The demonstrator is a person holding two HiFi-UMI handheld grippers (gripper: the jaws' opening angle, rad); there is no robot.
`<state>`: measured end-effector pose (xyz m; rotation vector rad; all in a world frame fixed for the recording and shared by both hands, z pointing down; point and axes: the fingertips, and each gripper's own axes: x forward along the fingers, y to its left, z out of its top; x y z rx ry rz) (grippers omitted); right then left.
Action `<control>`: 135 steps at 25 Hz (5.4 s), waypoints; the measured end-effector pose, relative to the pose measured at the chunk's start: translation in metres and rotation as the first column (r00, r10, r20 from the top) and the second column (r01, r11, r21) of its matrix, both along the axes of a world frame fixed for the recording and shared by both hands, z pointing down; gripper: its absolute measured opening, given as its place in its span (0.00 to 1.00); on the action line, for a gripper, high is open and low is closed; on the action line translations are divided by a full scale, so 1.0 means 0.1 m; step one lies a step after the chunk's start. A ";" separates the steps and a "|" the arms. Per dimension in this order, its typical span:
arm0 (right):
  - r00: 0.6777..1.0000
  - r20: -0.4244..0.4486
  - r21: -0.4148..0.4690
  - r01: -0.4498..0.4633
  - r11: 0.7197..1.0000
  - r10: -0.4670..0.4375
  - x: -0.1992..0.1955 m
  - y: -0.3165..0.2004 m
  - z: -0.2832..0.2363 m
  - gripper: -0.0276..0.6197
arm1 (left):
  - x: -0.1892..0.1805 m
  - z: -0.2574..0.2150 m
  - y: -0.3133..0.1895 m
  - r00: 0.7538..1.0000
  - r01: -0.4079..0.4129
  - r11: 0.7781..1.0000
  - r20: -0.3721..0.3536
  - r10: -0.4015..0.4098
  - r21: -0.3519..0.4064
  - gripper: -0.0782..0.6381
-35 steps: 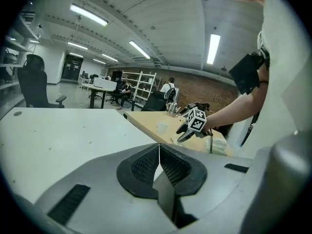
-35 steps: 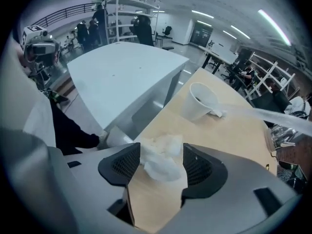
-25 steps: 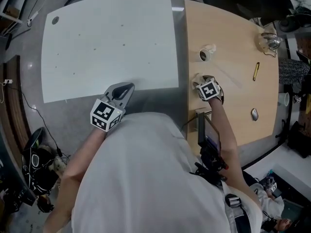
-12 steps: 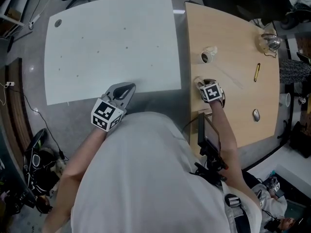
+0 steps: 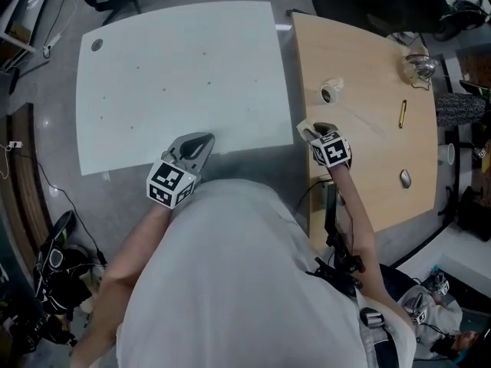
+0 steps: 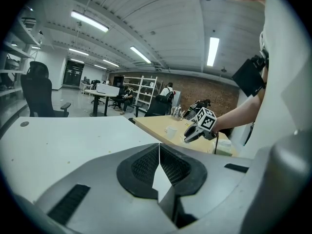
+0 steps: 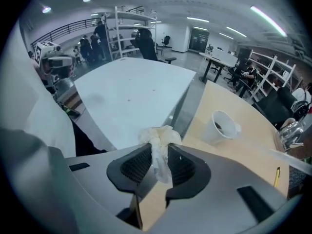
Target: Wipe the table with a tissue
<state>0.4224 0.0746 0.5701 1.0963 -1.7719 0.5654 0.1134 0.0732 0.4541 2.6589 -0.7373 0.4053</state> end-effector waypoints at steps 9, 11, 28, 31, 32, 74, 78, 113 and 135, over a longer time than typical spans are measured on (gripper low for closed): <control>0.991 0.106 0.093 0.076 0.993 -0.086 -1.13 -0.18 -0.31 0.21 | -0.54 0.09 -0.06 1.000 0.004 1.000 -0.012 -0.004 -0.009 0.12; 0.989 0.125 0.091 0.062 0.994 -0.073 -1.31 -0.17 -0.30 0.21 | -0.68 0.10 -0.08 1.000 0.001 1.000 -0.012 -0.001 -0.008 0.12; 0.983 0.137 0.065 -0.130 0.989 0.120 -1.73 0.21 0.04 0.21 | -1.21 0.31 -0.13 0.999 -0.035 0.998 0.001 0.035 -0.050 0.12; 0.987 0.109 0.066 -0.127 0.990 0.119 -1.56 0.10 0.08 0.21 | -1.09 0.30 -0.19 0.999 -0.046 0.998 0.008 0.046 -0.049 0.12; 0.988 0.102 0.064 -0.124 0.990 0.117 -1.51 0.04 0.09 0.21 | -1.05 0.29 -0.23 0.999 -0.045 0.998 0.012 0.046 -0.046 0.12; 0.939 -0.324 -0.004 0.118 0.993 -0.113 -1.22 -0.88 0.50 0.18 | -0.81 0.22 -0.55 0.995 0.047 0.997 0.086 -0.041 -0.059 0.12; 0.893 -0.399 -0.026 0.215 0.976 -0.208 -1.32 -0.87 0.52 0.18 | -0.84 0.24 -0.51 0.996 0.048 0.997 0.081 -0.043 -0.061 0.12; 0.845 0.402 0.001 -0.385 0.923 0.352 -0.99 -1.00 0.01 0.18 | -0.80 0.17 -0.52 0.995 0.065 0.996 0.080 -0.061 -0.056 0.12; 0.921 0.163 -0.044 0.366 0.930 -0.355 -2.43 -0.33 0.52 0.18 | -0.86 0.29 -0.41 0.987 0.128 0.986 0.112 -0.116 -0.105 0.12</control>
